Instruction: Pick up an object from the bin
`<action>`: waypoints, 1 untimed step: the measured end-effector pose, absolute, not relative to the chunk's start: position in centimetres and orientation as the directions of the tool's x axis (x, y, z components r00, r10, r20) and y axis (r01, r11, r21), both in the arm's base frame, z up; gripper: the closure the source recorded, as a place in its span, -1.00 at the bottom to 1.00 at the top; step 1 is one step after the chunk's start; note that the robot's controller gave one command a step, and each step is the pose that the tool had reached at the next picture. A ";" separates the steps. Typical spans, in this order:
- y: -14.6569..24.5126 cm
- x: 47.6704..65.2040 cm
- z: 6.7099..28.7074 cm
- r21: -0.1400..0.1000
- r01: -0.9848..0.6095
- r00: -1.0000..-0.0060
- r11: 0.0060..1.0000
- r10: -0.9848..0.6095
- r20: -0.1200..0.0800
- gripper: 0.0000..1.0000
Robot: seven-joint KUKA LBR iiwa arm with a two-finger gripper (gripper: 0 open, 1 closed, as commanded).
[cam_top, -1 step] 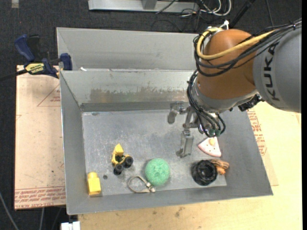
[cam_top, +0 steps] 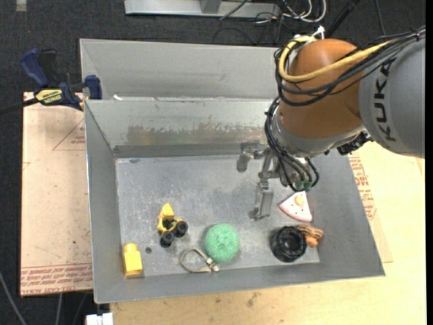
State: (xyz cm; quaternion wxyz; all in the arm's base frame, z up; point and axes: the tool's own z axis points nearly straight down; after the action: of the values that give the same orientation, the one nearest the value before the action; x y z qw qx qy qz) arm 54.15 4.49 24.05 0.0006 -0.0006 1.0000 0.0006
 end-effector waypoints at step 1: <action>5.5 52.0 17.8 0.001 -0.032 -0.999 0.999 -0.032 -0.006 -1.00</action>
Offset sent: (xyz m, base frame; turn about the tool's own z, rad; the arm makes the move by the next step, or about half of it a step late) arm -0.0575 0.0263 -0.0805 -0.2442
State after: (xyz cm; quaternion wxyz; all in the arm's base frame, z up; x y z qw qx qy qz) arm 52.01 5.48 17.77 0.0030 -0.0158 0.9999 0.0007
